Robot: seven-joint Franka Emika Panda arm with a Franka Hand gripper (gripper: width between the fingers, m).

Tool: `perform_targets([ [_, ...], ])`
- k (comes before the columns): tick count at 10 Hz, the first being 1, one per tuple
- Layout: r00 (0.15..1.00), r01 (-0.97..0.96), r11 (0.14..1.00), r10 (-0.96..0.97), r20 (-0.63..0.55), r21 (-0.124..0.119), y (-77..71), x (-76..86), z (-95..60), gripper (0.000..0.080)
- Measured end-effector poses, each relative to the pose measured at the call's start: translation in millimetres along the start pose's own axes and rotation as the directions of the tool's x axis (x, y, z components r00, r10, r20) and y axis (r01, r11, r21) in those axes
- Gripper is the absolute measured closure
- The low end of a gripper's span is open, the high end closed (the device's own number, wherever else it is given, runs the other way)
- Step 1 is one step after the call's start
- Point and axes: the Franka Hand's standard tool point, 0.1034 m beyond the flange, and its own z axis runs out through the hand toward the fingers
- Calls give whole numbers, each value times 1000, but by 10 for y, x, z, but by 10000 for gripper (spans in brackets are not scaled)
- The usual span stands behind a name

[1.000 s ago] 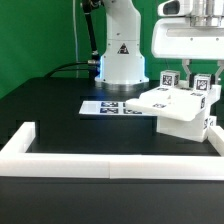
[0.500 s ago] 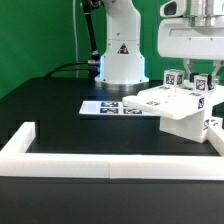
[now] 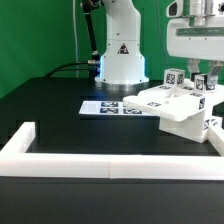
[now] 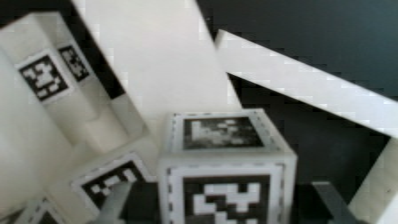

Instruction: Assemble chair

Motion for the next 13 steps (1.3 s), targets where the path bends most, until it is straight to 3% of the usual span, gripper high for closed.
perform_targets([
  [5,963,-268,963,268,27,2,8,-10,2,509],
  [8,867,-494,869,494,62,-7,10,-17,2,509],
  [9,790,-610,792,609,72,-17,7,-29,2,509],
  [10,768,-636,771,636,73,-19,6,-35,2,509],
  [12,814,-577,817,576,73,-16,12,-36,11,504],
  [13,832,-550,835,550,74,-23,19,-47,16,286],
])
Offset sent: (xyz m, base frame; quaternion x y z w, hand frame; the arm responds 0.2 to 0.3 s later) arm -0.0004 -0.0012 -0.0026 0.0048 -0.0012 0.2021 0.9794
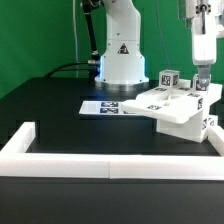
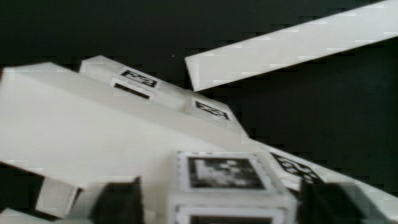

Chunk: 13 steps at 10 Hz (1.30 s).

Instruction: Assemble chair

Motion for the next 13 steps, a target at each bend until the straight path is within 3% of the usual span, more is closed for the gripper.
perform_targets([
  [1,999,39,999,-39,-1,-1,2,-3,2,286],
  [2,984,180,984,-180,-4,-1,1,-14,0,174],
  [5,896,444,896,-444,-6,-1,8,-58,-3,151],
  [8,708,706,708,-706,-7,-2,-16,-16,-8,151],
  [13,417,908,418,-909,-12,-17,-26,26,0,151],
])
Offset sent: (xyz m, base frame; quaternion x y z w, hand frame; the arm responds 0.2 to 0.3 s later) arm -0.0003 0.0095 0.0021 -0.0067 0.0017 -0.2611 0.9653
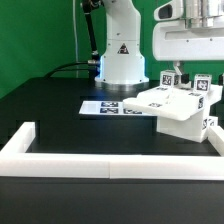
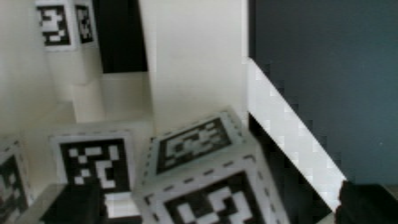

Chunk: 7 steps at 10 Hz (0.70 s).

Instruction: Assemble chair

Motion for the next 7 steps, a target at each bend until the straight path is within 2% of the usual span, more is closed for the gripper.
perform_targets([
  [2,977,210,977,-211,-15,-39,2,-2,0,151],
  [5,963,270,962,-270,-14,-44,8,6,0,160],
  [7,963,270,962,-271,-14,-44,8,7,-1,486],
])
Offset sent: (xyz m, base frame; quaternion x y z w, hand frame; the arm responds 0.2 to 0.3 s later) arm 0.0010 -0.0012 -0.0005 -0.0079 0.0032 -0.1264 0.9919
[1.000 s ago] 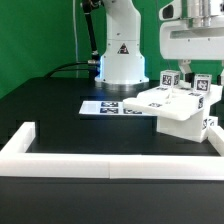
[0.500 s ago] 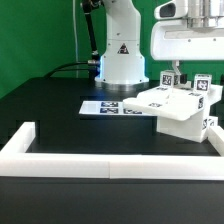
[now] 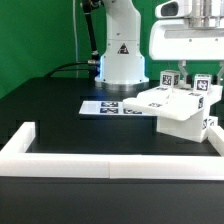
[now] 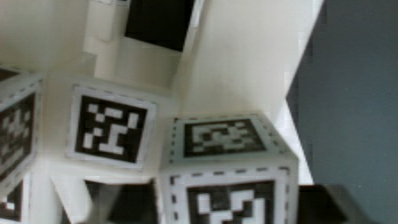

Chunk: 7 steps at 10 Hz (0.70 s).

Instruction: Assemble chair

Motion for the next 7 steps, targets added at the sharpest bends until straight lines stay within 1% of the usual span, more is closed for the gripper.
perform_targets([
  [1,1000,-2,1000,2,0,0,0,1,0,486],
  [2,1000,-22,1000,22,0,0,0,1,0,512],
  [4,999,-52,999,52,0,0,0,1,0,512],
  [6,971,-240,971,240,-5,5,-10,5,-3,512],
  [7,953,-302,953,302,-4,4,-14,-5,1,512],
])
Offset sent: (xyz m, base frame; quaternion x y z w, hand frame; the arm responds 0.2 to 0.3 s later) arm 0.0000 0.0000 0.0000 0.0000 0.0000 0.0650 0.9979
